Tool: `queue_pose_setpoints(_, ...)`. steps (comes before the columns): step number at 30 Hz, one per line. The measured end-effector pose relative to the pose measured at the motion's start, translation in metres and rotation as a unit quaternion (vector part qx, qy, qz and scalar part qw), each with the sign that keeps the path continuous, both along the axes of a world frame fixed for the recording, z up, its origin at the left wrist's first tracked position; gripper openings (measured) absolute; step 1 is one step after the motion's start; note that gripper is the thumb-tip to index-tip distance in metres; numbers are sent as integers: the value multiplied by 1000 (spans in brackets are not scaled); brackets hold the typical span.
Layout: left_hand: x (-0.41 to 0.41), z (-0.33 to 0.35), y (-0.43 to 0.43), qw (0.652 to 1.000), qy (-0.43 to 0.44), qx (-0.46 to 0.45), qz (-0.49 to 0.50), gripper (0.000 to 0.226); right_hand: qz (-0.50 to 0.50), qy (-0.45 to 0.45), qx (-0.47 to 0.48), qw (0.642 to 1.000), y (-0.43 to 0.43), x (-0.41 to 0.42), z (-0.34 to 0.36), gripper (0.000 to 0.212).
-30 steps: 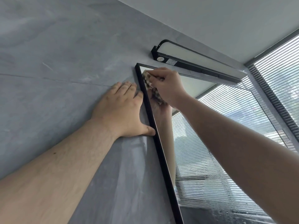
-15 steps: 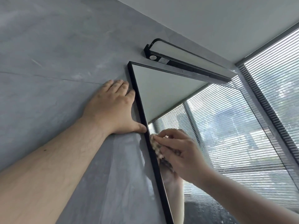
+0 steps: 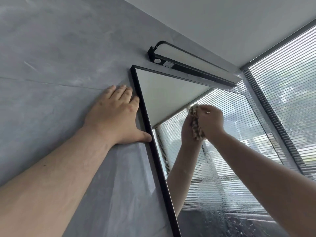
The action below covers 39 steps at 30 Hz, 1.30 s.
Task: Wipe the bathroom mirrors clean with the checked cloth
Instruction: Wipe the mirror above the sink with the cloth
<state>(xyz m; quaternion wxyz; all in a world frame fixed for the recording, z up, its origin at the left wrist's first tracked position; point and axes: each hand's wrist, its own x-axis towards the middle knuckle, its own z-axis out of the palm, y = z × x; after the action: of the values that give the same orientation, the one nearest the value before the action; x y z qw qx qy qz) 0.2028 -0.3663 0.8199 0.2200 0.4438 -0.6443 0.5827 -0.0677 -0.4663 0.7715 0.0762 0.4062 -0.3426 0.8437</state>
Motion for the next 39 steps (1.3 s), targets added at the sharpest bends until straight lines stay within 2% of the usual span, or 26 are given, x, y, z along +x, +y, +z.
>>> queue_pose_setpoints(3, 0, 0, -1, 1000, 0, -1, -1, 131, -37, 21, -4, 999, 2, 6, -6, 13)
queue_pose_setpoints(7, 0, 1, -1, 1000, 2, -2, -2, 130, -50, 102, -70, 991, 18, 52, -23, 18)
queue_pose_setpoints(12, 0, 0, -2, 1000, 1, 3, -13, 130, -77, 247, -184, 948, 40, 105, -42, 34)
queue_pose_setpoints(14, 1, 1, -2, 1000, 1, 4, -16, 130, -61, 243, -181, 951, 42, 103, -30, 33)
queue_pose_setpoints(17, 2, 1, -2, 1000, -1, 2, -17, 130, -36, 170, -126, 977, 33, 81, -3, 34)
queue_pose_setpoints(20, 1, 1, -3, 1000, -4, -3, -15, 130, -52, 92, -48, 993, 13, 40, 21, 34)
queue_pose_setpoints(25, 2, 1, -7, 1000, -2, -15, -25, 130, -64, 3, 15, 998, -6, -1, 41, 35)
queue_pose_setpoints(28, 1, 2, -7, 999, -6, -21, -32, 131, -75, 39, -2, 996, 0, 14, 49, 31)
queue_pose_setpoints(32, 2, 1, -7, 999, -3, -22, -41, 129, -84, 185, -118, 972, 24, 75, 56, 25)
queue_pose_setpoints(34, 2, 1, -7, 999, -3, -27, -47, 128, -83, 227, -159, 957, 30, 93, 62, 24)
queue_pose_setpoints(37, 3, 0, -5, 999, -5, -23, -38, 128, -91, 231, -135, 959, 30, 85, 77, 25)
queue_pose_setpoints(39, 2, 0, -5, 999, -6, -19, -32, 128, -102, 198, -94, 970, 21, 62, 84, 27)
